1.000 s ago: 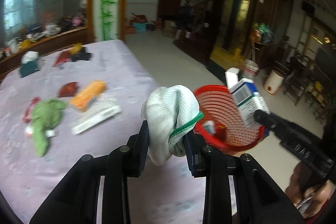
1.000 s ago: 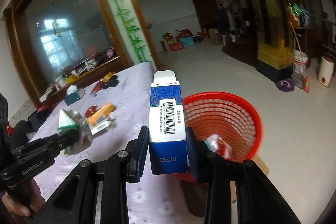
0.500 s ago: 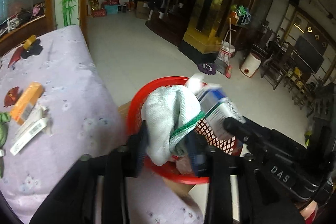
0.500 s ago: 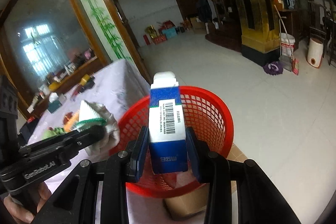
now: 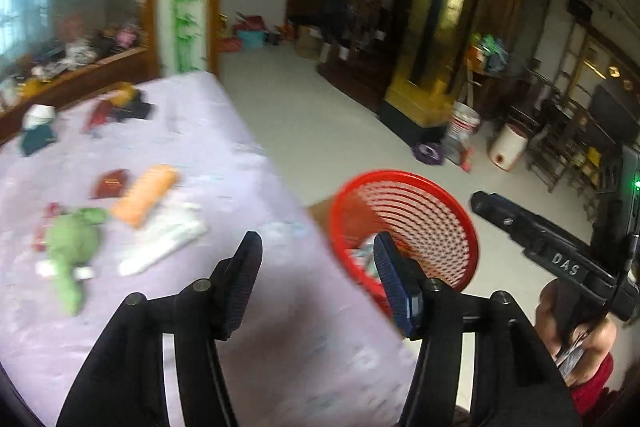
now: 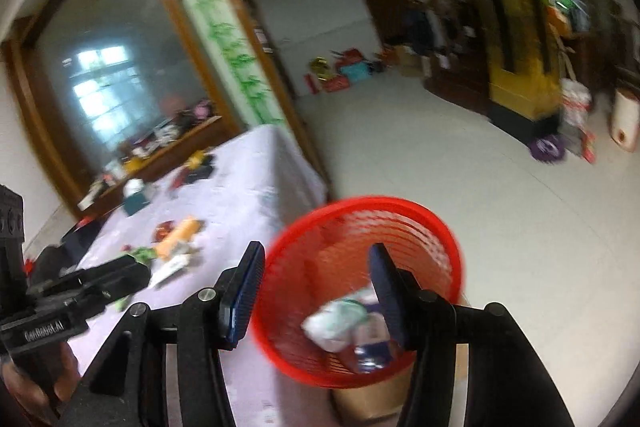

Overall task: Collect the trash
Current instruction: 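Open both grippers over the red basket to drop box and white cloth, then move both tools back over the table and grasp the green towel with the left gripper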

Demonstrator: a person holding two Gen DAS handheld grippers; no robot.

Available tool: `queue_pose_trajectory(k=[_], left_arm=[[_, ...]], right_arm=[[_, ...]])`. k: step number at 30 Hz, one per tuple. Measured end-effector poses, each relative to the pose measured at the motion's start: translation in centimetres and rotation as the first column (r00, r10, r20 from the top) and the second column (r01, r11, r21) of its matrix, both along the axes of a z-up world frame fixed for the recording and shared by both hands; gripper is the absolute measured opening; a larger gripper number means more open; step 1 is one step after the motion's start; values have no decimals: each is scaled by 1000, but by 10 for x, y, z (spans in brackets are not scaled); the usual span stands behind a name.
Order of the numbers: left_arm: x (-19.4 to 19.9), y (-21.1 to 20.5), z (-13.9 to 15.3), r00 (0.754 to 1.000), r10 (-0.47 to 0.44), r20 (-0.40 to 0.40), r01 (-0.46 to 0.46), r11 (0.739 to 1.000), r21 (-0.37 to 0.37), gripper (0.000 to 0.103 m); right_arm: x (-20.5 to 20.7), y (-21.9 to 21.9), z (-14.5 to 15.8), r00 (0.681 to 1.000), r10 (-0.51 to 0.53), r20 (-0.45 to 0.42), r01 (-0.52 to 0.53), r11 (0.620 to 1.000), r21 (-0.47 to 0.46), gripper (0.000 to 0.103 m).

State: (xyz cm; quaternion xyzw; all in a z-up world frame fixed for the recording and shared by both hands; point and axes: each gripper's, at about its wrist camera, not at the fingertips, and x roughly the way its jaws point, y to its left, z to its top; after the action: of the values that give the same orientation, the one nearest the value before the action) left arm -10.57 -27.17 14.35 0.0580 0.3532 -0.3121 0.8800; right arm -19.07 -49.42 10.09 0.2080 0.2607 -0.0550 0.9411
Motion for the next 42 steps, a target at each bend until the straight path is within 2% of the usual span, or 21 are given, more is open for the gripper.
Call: queue_pose_trajectory(k=[3,8,10,17,20,23,27,29,32,34,38,42], left_arm=[[-8,36,25,998,64,22,-64,998,-1,57],[-37,90,63,980,156,121,-157,988,-4,58],[-46,111,71,976,177,127,-177,984,-18,62],[-75,174,85,956,266,123,-261,964,-56,62],[-89,190,99,952,274,140,-266,961,-74,62],[-109,201,120,946,262,192,-250,964,-86,62],[-124,215,152,946,244,213,-224,968,-114,62],[-130,220,160,941,252,226,-229,965,-125,69],[-129,221,150,933,267,242,-247,963,-109,73],[-118,218,129,948,254,194,-238,966,-103,73],[-86,215,75,961,254,113,-244,965,-92,73],[-34,216,23,948,315,56,-311,949,-57,73]], right_arm=[[0,22,18,996,73,54,-73,997,-6,60],[-2,66,40,973,190,128,-189,982,-20,61],[-2,84,45,958,245,147,-246,969,-14,61],[-13,141,64,907,378,187,-377,925,-39,61],[-16,150,77,892,400,212,-402,915,-37,61],[-23,151,97,872,417,255,-422,906,-37,61],[-35,156,124,848,435,301,-434,898,-75,63],[-40,162,132,836,449,317,-443,892,-95,69],[-40,176,130,825,472,310,-454,881,-134,71],[-30,187,115,837,475,270,-453,880,-142,71],[2,201,75,859,488,158,-481,873,-84,71],[39,197,36,890,453,44,-452,892,-22,71]])
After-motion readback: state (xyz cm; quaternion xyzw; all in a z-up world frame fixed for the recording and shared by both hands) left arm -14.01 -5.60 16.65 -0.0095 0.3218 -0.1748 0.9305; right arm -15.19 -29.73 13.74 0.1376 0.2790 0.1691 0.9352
